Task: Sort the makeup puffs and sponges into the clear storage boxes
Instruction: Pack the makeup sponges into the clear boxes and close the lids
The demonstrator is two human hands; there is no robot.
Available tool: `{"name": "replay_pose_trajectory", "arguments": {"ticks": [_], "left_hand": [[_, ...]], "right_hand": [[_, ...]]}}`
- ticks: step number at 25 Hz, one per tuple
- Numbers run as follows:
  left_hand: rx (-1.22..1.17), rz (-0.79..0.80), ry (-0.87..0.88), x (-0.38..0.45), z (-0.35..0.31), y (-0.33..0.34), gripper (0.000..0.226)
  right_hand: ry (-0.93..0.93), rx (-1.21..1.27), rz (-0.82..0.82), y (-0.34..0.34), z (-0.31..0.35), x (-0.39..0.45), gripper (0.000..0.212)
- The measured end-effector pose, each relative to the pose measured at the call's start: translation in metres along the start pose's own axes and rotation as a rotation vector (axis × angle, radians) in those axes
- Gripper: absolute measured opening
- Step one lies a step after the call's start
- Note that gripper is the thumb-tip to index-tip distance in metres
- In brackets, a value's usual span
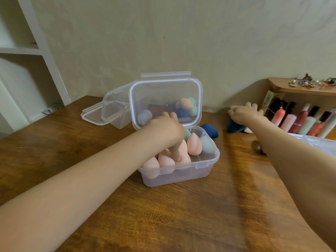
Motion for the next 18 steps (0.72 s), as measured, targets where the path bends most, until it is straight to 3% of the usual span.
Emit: {"name": "replay_pose_trajectory", "arguments": {"ticks": [3, 6, 7, 9, 11, 12, 16, 18], "left_hand": [[-0.008, -0.005, 0.004, 0.002, 0.000, 0.003, 0.080], [-0.034, -0.004, -0.025, 0.005, 0.004, 0.007, 0.082], [-0.038, -0.002, -0.031, 0.003, 0.005, 0.007, 0.084], [-0.040, 0.009, -0.045, -0.001, 0.006, 0.006, 0.087], [-0.105, 0.001, -0.073, -0.007, 0.007, 0.005, 0.079], [-0.145, -0.014, -0.092, -0.012, 0.007, 0.004, 0.071], [-0.071, -0.036, -0.064, -0.029, 0.000, 0.005, 0.056], [-0.070, -0.085, -0.048, -0.035, -0.002, 0.005, 0.051]], "right_hand": [[-0.078, 0.027, -0.202, -0.022, 0.011, -0.010, 0.040], [-0.113, 0.488, -0.314, -0.060, 0.028, -0.043, 0.037], [-0.139, 0.695, -0.244, -0.070, 0.034, -0.061, 0.038], [-0.241, 0.901, 0.136, -0.075, 0.050, -0.108, 0.034], [-0.369, 0.771, 0.489, -0.064, 0.067, -0.158, 0.029], [-0.423, 0.670, 0.535, -0.058, 0.071, -0.172, 0.029], [-0.561, 0.275, 0.252, -0.048, 0.087, -0.183, 0.024], [-0.547, 0.204, 0.122, -0.046, 0.088, -0.187, 0.025]]}}
Point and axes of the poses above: each hand's wrist, its own x-axis towards the middle knuckle, its own y-axis out of the palm, z = x × y, the point moved 4 cm from there along x, towards the middle knuckle, and after that the axes turned 8 degrees about x, right-handed, at the moved point
